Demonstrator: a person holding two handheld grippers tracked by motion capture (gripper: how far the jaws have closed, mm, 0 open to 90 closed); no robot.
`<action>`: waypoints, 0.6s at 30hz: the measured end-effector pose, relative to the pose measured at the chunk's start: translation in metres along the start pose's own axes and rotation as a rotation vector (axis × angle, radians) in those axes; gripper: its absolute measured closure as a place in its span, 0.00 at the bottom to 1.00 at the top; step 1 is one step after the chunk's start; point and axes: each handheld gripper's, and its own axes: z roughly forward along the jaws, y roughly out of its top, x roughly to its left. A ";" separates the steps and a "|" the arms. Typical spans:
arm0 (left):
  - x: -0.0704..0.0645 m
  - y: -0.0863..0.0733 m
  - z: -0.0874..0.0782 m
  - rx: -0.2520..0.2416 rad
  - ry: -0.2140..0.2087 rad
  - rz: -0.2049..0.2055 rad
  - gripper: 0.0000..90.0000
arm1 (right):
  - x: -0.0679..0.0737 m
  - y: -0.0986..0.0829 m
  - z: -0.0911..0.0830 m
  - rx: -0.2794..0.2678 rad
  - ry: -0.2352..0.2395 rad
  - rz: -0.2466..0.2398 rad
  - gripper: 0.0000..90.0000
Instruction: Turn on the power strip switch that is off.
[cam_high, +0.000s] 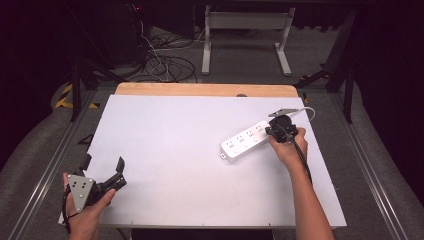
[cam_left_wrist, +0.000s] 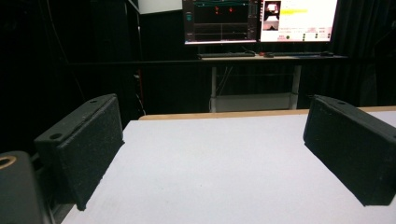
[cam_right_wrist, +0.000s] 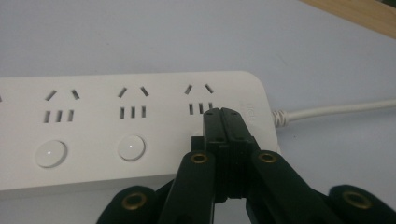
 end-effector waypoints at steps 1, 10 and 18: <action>0.000 0.000 0.000 -0.001 0.000 -0.001 0.06 | 0.000 0.000 0.001 -0.002 0.001 0.003 1.00; 0.000 0.000 0.000 0.002 0.001 0.000 0.06 | 0.001 0.000 0.007 -0.009 0.032 0.019 1.00; 0.000 0.001 -0.001 -0.001 0.001 0.002 0.06 | 0.005 0.001 0.008 0.017 0.025 0.013 1.00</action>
